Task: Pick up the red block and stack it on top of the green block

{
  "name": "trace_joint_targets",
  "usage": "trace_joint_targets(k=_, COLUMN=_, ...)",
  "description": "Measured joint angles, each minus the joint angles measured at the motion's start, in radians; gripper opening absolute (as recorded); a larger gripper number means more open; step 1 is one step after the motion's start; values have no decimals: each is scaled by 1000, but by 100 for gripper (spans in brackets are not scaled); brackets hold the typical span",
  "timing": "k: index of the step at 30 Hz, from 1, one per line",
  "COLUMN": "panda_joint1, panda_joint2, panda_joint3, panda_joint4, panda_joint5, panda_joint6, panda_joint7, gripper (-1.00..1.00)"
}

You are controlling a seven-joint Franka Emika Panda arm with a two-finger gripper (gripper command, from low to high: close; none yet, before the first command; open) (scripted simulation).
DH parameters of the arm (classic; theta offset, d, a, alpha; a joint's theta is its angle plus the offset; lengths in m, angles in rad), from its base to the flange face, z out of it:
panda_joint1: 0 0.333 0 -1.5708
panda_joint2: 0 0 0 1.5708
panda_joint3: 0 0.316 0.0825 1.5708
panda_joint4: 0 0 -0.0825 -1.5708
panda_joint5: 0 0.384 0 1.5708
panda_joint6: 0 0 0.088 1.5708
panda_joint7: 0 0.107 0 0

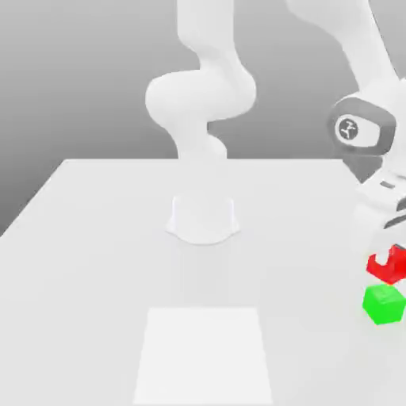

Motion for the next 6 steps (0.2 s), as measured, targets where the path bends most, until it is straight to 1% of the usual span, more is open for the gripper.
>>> trace_joint_targets(k=3, panda_joint1=23, panda_joint2=103, panda_joint3=-33, panda_joint4=7, panda_joint5=-62, panda_joint6=93, panda_joint7=51, gripper=-100)
trace_joint_targets(k=4, panda_joint1=29, panda_joint2=125, panda_joint3=-41, panda_joint4=8, panda_joint5=-75, panda_joint6=113, panda_joint7=61, gripper=100)
trace_joint_targets(k=6, panda_joint1=29, panda_joint2=125, panda_joint3=-41, panda_joint4=8, panda_joint5=-75, panda_joint6=113, panda_joint7=61, gripper=100)
